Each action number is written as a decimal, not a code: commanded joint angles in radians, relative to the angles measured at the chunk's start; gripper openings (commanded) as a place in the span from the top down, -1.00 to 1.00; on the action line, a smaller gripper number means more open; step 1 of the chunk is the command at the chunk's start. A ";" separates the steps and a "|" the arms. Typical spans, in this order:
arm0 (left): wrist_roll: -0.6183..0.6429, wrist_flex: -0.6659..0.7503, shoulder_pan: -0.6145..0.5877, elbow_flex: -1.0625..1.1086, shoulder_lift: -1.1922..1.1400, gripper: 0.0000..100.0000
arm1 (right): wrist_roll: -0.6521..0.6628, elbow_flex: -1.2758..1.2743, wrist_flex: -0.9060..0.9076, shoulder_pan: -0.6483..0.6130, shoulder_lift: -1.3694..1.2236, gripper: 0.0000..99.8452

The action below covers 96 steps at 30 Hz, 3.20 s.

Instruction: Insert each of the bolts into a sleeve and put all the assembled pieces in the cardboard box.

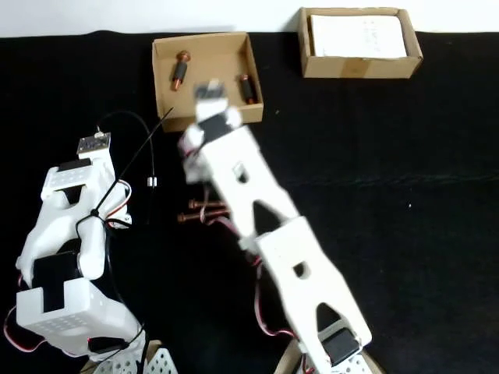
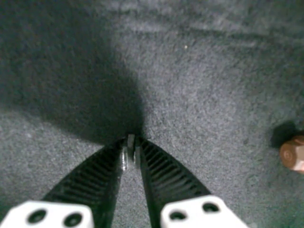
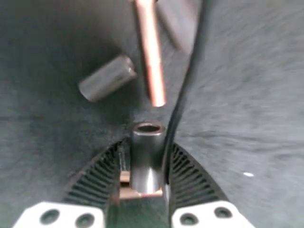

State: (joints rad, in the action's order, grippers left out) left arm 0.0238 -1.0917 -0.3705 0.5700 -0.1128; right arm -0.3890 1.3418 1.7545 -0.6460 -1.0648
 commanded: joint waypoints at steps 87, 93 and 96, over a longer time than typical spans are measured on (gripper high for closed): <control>-0.046 -0.669 0.777 -1.534 -0.786 0.98 | 0.347 -2.032 -0.874 0.720 1.013 0.99; -0.046 -0.608 0.788 -1.538 -0.906 0.98 | 0.342 -2.041 -0.898 0.720 1.024 0.99; -0.044 -0.562 0.785 -1.538 -0.947 0.98 | 0.347 -2.041 -0.898 0.720 1.024 0.99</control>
State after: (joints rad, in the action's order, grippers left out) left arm -0.0207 -1.6916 0.4135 -0.9659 -1.0457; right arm -0.0529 -0.6805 0.8585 0.0322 -0.0460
